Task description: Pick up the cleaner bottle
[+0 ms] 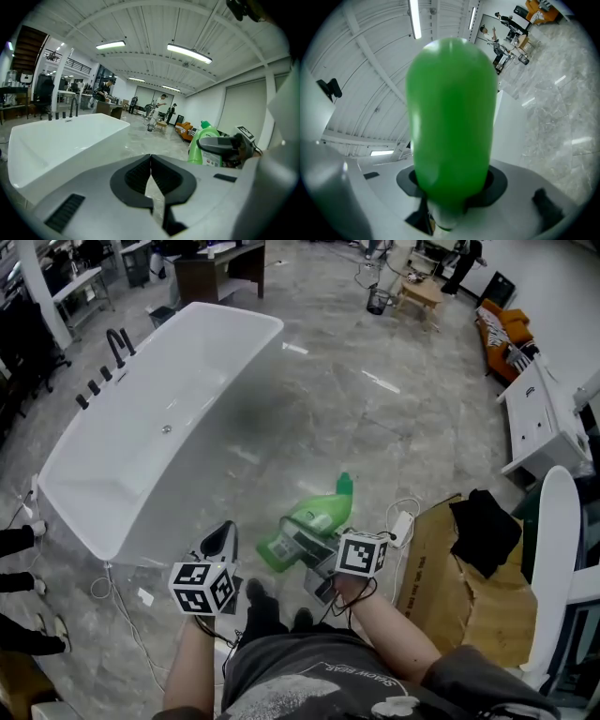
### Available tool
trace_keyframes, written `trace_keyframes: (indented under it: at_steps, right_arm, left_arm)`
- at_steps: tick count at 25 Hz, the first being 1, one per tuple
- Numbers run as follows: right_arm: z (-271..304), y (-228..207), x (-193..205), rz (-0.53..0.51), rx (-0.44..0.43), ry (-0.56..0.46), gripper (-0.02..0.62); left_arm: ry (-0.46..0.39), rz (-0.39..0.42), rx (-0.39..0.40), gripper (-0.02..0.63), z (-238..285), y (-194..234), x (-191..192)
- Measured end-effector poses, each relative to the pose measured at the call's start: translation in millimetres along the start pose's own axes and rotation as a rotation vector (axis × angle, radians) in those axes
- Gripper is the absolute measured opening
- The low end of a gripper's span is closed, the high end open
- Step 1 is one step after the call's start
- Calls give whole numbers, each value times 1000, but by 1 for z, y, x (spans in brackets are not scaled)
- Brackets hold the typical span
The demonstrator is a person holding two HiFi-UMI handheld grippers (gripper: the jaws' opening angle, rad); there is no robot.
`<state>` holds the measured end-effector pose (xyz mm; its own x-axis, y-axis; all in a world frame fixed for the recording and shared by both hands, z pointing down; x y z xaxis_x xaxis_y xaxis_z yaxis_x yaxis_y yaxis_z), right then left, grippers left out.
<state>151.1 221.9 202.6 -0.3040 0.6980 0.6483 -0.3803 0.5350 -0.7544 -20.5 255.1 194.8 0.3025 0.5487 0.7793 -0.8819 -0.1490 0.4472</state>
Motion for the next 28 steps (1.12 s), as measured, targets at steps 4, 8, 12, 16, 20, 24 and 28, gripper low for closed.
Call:
trace_keyframes:
  at_steps: [4,8,12,16,20,24,28]
  right_arm:
    - [-6,3,4,13,-7,12,193]
    - [-6,9,-1,-24,-12,16,192]
    - [-13,6,7,-23,-5,33,193]
    - [-20,10,11,-19,-17,35,193]
    - [-25,13,13,-22,-24,34,192]
    - [-19,15,6,-18,-21,34,192]
    - [-29,15,15,-21,-21,33,193]
  left_arm:
    - [-13,1,-10,15,-8,-7,2]
    - [-14,1,-18,15,-15,-9,3]
    - [-13,-8,-26,15,-22,-13,12]
    - [-13,-8,-28,15,-24,-19,18]
    - [-13,-9,-25,15,-23,-22,20]
    - [-13,-5,-17,15,-19,-21,8]
    - [-12,-2,-15,15,-25,-28,20]
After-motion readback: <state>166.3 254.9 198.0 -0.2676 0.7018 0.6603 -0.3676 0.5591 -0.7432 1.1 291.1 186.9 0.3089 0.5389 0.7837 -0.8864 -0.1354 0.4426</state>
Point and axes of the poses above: the fingertips, and each gripper's own axes: z forward along the fingers, y to its left, x out of its underside, the point moved 5 cm from there along -z, backward along the fingers, and after that the axes turned 11 degrees about -z, right-handed, at the moved point
